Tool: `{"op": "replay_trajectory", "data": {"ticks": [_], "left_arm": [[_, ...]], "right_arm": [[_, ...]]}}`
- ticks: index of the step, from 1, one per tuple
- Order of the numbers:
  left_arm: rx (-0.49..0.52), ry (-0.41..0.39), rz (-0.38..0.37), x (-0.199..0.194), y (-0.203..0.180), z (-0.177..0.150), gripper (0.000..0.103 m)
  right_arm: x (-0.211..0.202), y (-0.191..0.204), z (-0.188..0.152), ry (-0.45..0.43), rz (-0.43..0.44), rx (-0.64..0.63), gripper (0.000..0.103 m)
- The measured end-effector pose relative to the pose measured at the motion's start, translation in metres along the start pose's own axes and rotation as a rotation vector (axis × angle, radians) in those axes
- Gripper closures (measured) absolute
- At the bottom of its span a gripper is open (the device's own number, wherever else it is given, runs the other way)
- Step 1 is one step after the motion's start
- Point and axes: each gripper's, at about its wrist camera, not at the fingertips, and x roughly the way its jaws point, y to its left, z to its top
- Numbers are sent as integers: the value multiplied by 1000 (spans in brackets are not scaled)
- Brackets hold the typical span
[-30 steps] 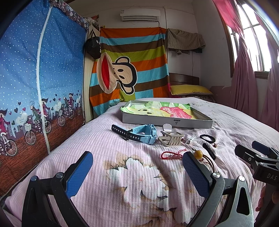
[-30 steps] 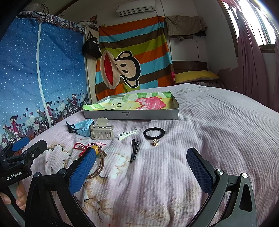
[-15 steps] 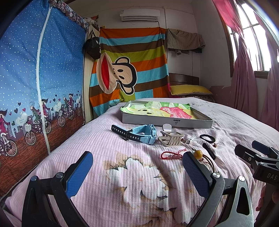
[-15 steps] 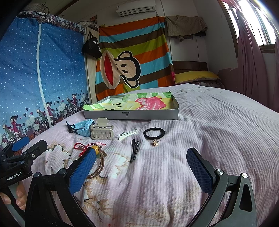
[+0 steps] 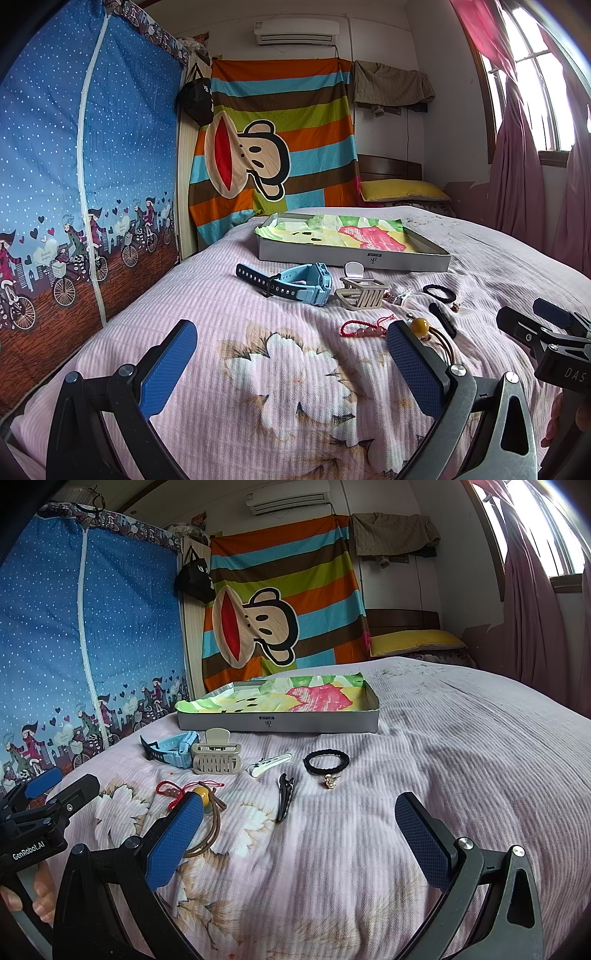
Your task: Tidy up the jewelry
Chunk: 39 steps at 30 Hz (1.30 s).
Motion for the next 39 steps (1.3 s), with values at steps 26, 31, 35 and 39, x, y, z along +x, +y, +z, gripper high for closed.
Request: {"op": "replay_trajectory", "data": {"ticks": [26, 31, 35, 39], "left_arm": [[28, 18, -3, 9, -7, 3, 0], [45, 45, -6, 17, -8, 3, 0], [53, 72, -16, 25, -9, 5, 0], [59, 97, -23, 33, -10, 5, 0]], "right_arm": [[4, -3, 0, -16, 15, -31, 1], [13, -6, 5, 11, -9, -45, 1], [20, -11, 9, 26, -17, -48, 1], [25, -15, 12, 31, -8, -58, 1]]}}
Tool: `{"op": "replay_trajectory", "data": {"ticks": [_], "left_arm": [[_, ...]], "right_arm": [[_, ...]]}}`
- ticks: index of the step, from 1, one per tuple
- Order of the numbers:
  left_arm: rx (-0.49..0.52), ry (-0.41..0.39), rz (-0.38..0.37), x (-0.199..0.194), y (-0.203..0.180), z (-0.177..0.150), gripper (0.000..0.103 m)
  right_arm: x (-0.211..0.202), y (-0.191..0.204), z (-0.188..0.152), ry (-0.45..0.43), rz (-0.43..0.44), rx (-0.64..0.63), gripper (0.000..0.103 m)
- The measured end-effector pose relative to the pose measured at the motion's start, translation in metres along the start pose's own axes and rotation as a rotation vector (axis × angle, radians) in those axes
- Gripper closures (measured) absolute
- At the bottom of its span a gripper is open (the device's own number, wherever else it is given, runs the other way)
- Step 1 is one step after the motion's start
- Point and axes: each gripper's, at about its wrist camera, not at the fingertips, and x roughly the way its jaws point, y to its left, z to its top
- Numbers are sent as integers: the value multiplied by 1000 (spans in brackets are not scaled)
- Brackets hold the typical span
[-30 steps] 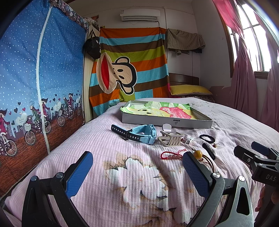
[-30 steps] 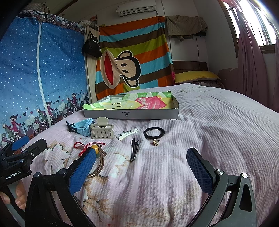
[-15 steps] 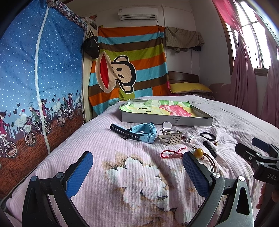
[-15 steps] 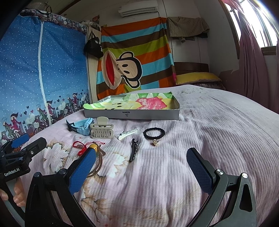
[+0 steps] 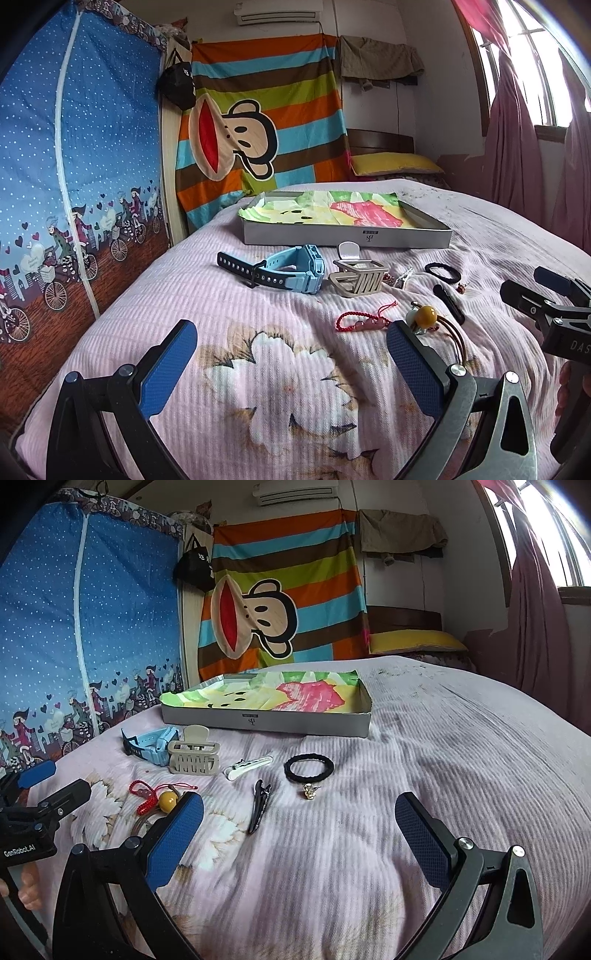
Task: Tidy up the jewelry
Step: 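Grasp the red beaded cord with the left tool while the right tool grasps the black alligator clip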
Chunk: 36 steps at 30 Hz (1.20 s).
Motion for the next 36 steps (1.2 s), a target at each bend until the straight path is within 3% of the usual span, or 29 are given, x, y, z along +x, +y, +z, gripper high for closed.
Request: {"op": "replay_trajectory", "data": {"ticks": [9, 15, 18, 24, 29, 36], "left_arm": [[38, 71, -75, 23, -6, 8, 1], [47, 130, -147, 41, -10, 12, 23], [31, 175, -186, 53, -8, 12, 34], [-8, 252, -279, 71, -8, 9, 54], [-6, 272, -323, 77, -9, 9, 64], [-45, 298, -367, 89, -7, 16, 64]], "right_arm": [[19, -1, 4, 46, 43, 3, 4], [39, 4, 7, 104, 87, -26, 42], [48, 5, 7, 141, 120, -23, 55], [66, 14, 0, 209, 170, -33, 71], [76, 17, -6, 255, 202, -25, 79], [82, 17, -12, 285, 239, 4, 80]]}}
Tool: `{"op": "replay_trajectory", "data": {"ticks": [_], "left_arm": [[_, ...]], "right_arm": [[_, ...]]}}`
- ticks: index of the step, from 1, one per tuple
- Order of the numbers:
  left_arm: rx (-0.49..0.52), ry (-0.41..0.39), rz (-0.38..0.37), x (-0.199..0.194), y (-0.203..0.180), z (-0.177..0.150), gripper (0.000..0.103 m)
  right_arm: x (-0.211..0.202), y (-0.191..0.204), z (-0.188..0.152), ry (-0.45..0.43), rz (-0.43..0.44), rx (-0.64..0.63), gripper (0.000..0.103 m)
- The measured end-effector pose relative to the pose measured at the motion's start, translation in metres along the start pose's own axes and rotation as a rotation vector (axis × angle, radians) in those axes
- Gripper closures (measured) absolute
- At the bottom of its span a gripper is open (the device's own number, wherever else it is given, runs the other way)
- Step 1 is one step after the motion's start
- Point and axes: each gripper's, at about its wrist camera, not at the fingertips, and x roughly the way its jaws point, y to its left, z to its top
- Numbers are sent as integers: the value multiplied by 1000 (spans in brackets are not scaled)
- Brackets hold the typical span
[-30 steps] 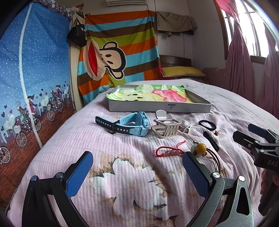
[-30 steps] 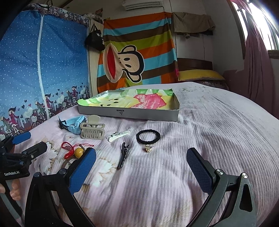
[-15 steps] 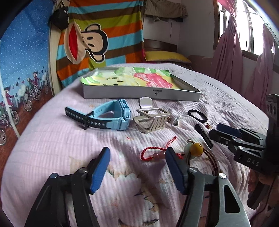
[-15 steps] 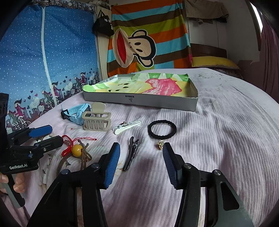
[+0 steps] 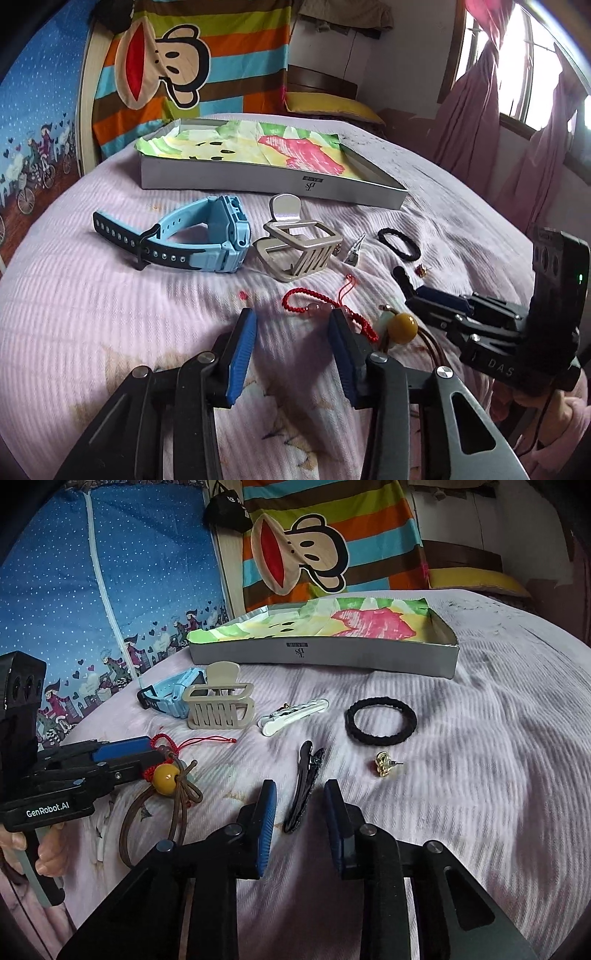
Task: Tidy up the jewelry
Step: 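Grasp the red beaded cord with the left tool while the right tool grasps the black alligator clip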
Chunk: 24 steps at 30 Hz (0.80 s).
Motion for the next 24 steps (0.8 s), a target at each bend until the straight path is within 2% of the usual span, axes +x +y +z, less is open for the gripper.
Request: {"op": "replay_trajectory", "data": {"ticks": [8, 16, 21, 24], "left_arm": [[-54, -13, -72, 0, 10, 4, 64], [-73, -10, -85, 9, 11, 9, 64], [-83, 1, -107, 15, 11, 12, 65], [-84, 14, -123, 19, 11, 15, 71]], "right_arm": [[2, -1, -2, 10, 16, 16, 83], [2, -2, -3, 8, 14, 15, 83], [3, -3, -3, 8, 25, 16, 88], [4, -2, -3, 7, 33, 19, 92]]}}
